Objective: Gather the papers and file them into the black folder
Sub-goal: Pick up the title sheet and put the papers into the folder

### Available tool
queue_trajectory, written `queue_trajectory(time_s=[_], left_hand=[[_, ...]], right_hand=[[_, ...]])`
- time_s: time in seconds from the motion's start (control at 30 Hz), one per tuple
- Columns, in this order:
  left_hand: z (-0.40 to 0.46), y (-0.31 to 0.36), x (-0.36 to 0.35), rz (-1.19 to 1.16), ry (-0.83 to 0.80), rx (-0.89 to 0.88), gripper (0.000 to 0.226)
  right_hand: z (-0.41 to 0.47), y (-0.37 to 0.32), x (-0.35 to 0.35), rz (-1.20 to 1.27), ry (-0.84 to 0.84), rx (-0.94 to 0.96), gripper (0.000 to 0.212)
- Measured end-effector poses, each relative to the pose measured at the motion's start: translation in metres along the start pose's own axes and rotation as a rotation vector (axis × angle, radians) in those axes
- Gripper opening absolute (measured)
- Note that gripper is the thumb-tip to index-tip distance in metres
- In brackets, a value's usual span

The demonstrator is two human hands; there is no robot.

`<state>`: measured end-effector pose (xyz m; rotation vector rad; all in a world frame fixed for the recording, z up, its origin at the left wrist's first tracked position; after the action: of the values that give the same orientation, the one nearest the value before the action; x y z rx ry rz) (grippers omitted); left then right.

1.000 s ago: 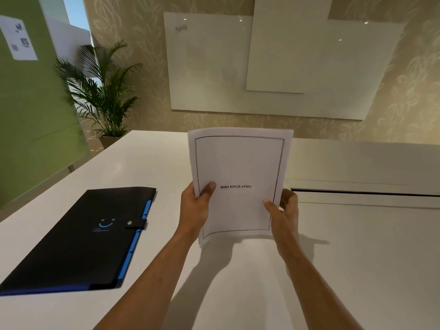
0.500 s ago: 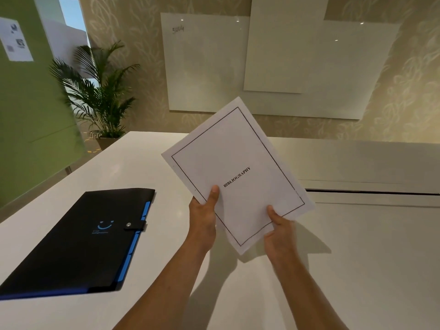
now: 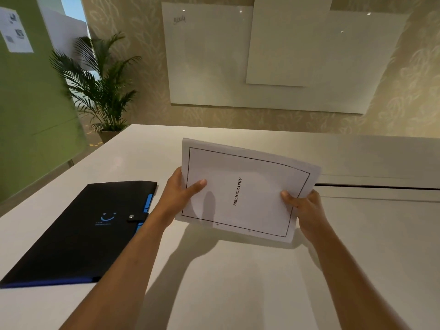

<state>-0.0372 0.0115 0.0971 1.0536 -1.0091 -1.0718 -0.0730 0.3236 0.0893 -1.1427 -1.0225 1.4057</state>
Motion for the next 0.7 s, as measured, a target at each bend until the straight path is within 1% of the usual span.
queue_trajectory(time_s=[0.1, 0.2, 0.27, 0.33, 0.43, 0.53, 0.6, 0.7], left_hand=[[-0.004, 0.006, -0.008, 0.003, 0.138, -0.061, 0.041], [-0.008, 0.008, -0.016, -0.029, 0.208, -0.168, 0.03], [-0.011, 0.005, -0.021, -0.043, 0.257, -0.201, 0.023], [-0.017, -0.005, -0.027, -0.038, 0.282, -0.195, 0.02], [-0.027, -0.031, -0.035, -0.047, 0.256, -0.099, 0.025], [-0.032, -0.043, -0.039, -0.056, 0.246, -0.047, 0.024], [-0.032, -0.041, -0.041, -0.055, 0.254, -0.042, 0.022], [-0.031, -0.038, -0.041, -0.057, 0.27, -0.052, 0.02]], right_hand=[[0.004, -0.003, -0.003, -0.016, 0.035, 0.026, 0.023], [0.005, -0.008, -0.005, -0.027, 0.086, 0.087, 0.025], [0.004, -0.008, -0.008, -0.063, 0.098, 0.12, 0.023], [0.0, 0.001, -0.01, -0.103, 0.099, 0.109, 0.026], [-0.006, 0.024, -0.011, -0.14, 0.067, 0.023, 0.037], [-0.009, 0.035, -0.013, -0.149, 0.089, -0.01, 0.034], [-0.007, 0.033, -0.015, -0.145, 0.126, -0.008, 0.03], [-0.004, 0.032, -0.016, -0.148, 0.134, -0.009, 0.03]])
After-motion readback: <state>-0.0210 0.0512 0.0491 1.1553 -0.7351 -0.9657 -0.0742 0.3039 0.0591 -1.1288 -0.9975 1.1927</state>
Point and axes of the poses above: each hand's wrist, its own z-axis towards the middle knuckle, its own x-axis out of the back of the hand, y = z × x, the point moved 1 cm from there along z, towards the middle knuckle, and after that the axes turned 2 degrees about -y, right-handed, at the moved point
